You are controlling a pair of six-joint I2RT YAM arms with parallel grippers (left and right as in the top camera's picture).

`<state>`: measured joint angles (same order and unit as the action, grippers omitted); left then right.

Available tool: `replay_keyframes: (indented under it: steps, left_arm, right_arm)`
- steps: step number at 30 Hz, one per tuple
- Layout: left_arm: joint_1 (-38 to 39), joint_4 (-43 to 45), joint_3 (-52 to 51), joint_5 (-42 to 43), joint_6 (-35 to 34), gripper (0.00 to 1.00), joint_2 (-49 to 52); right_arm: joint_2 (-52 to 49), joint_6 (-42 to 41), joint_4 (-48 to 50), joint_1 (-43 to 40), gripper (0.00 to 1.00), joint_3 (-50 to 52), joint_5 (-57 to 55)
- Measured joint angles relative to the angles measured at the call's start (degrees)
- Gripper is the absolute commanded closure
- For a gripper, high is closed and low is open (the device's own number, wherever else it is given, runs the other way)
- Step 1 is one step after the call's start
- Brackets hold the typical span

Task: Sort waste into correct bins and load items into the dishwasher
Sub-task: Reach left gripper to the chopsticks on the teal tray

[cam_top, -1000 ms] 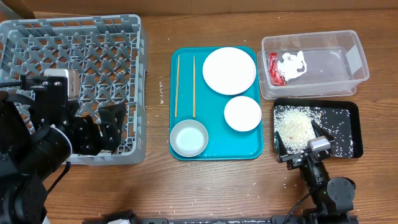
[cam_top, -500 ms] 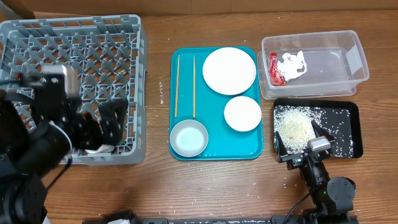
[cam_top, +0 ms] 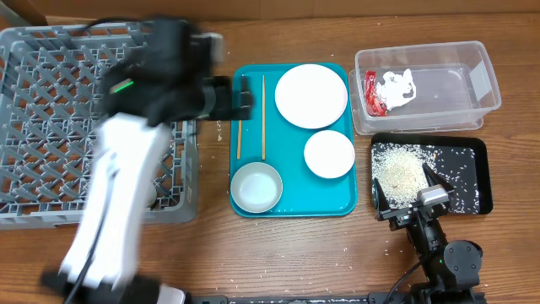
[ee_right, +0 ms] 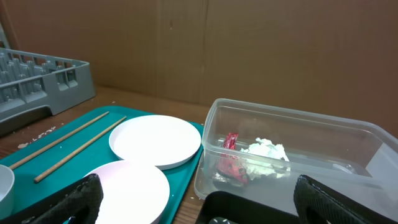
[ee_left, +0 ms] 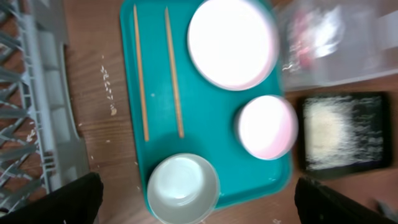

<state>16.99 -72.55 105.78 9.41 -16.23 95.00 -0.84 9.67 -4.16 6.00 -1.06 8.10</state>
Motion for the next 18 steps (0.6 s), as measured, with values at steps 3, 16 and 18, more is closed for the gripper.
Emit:
replay_keyframes:
  steps: [3, 16, 18]
  left_arm:
    - [4.28, 2.54, -0.09, -4.68, -1.07, 0.00, 8.39]
    - [5.57, 13.68, -0.11, -6.97, -10.78, 0.35, 32.79]
    - [5.51, 13.86, -0.11, -6.54, -10.47, 0.44, 34.67]
  right_arm:
    - [0.00, 0.04, 0.02, 0.00, 0.00, 0.00, 0.00]
    - [0.00, 0.02, 0.00, 0.00, 0.00, 0.00, -0.02]
    - [0.00, 0.04, 0.02, 0.00, 0.00, 0.00, 0.00]
